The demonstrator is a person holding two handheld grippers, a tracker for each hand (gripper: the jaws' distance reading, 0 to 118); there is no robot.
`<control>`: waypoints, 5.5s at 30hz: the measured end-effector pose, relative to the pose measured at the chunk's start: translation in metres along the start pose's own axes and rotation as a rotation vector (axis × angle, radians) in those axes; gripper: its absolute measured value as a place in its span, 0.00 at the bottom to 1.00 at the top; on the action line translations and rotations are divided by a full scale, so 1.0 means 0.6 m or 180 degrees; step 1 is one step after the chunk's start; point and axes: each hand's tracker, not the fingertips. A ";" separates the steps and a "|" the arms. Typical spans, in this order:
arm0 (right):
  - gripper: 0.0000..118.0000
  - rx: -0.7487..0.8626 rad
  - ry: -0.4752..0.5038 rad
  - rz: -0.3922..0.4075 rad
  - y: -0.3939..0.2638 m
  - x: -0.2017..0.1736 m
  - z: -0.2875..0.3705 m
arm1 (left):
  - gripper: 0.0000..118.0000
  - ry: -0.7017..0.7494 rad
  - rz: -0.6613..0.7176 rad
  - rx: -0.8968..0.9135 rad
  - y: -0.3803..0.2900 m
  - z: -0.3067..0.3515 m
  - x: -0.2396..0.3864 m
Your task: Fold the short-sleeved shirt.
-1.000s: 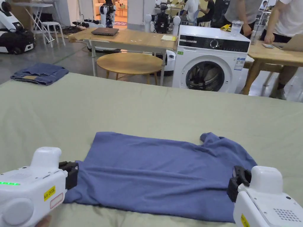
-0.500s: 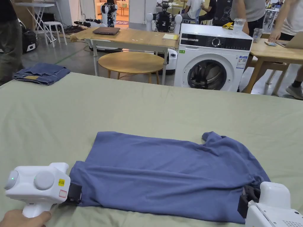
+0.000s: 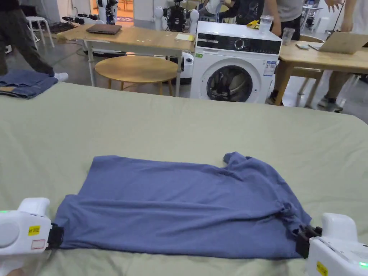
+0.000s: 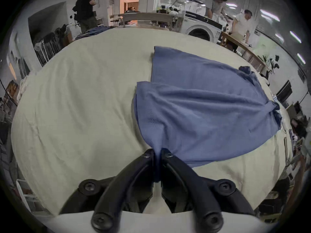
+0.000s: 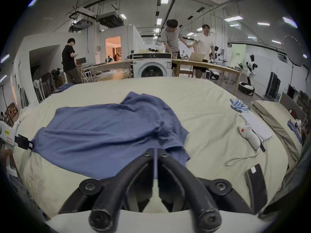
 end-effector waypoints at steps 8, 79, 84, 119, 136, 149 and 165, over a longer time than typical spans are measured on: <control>0.51 -0.0717 0.0178 -0.0031 0.021 0.071 -0.091 | 0.01 -0.0050 -0.0045 0.0075 0.004 0.012 -0.001; 0.17 0.0976 0.0255 0.0042 -0.011 -0.152 0.127 | 0.15 -0.0093 -0.0417 0.2040 -0.065 0.147 0.118; 0.00 0.1173 0.0303 0.0087 -0.007 -0.187 0.118 | 0.00 -0.0023 -0.0404 0.2151 -0.052 0.139 0.132; 0.00 0.0199 0.0150 0.0146 -0.017 -0.096 -0.012 | 0.00 0.0022 -0.0462 -0.0340 0.250 -0.178 0.057; 0.50 -0.0987 0.0267 0.0110 0.190 0.024 -0.245 | 0.00 -0.0266 -0.0367 0.0390 0.214 -0.055 0.021; 0.06 -0.1626 0.0284 0.0206 0.164 0.020 -0.385 | 0.00 -0.0265 -0.0347 0.0366 0.197 -0.056 0.017; 0.00 -0.0684 0.0360 0.0354 0.207 0.046 -0.144 | 0.00 -0.0383 -0.0230 0.0620 0.165 0.034 0.008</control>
